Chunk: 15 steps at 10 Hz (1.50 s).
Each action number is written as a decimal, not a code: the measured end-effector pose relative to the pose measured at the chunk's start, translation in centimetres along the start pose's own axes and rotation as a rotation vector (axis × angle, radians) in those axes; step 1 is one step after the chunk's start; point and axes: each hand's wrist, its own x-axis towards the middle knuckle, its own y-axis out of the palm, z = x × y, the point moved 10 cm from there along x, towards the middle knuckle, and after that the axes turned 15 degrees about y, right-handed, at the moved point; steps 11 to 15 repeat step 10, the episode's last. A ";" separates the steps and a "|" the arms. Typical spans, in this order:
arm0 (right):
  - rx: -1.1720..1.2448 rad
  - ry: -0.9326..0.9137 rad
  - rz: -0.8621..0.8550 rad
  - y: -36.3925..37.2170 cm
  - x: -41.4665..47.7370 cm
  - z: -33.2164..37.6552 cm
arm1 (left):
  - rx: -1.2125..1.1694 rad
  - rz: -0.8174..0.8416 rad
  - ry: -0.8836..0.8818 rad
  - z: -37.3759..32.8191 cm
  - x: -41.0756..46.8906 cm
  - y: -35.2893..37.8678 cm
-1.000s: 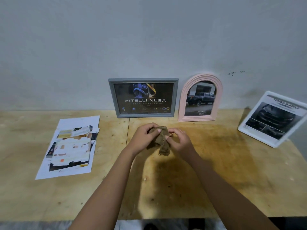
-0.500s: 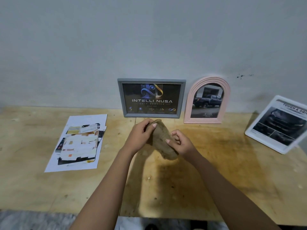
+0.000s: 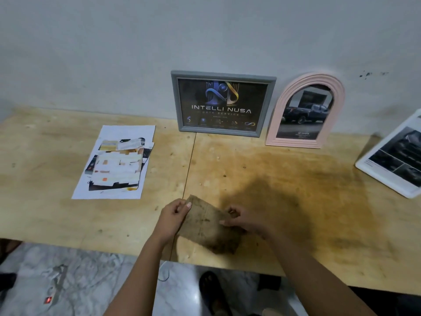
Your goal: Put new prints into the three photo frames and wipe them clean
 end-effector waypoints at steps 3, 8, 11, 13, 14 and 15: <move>-0.033 -0.099 -0.410 -2.3 1.5 1.2 | 0.378 -0.157 -0.002 2.1 -2.2 -2.3; -0.814 -0.284 -0.668 1.3 0.5 -0.8 | 0.902 0.146 0.184 2.0 -1.8 4.1; -0.632 -0.141 -0.828 -4.3 -1.9 -2.9 | 0.941 0.215 0.159 -0.8 -0.9 6.9; -0.632 -0.141 -0.828 -4.3 -1.9 -2.9 | 0.941 0.215 0.159 -0.8 -0.9 6.9; -0.632 -0.141 -0.828 -4.3 -1.9 -2.9 | 0.941 0.215 0.159 -0.8 -0.9 6.9; -0.632 -0.141 -0.828 -4.3 -1.9 -2.9 | 0.941 0.215 0.159 -0.8 -0.9 6.9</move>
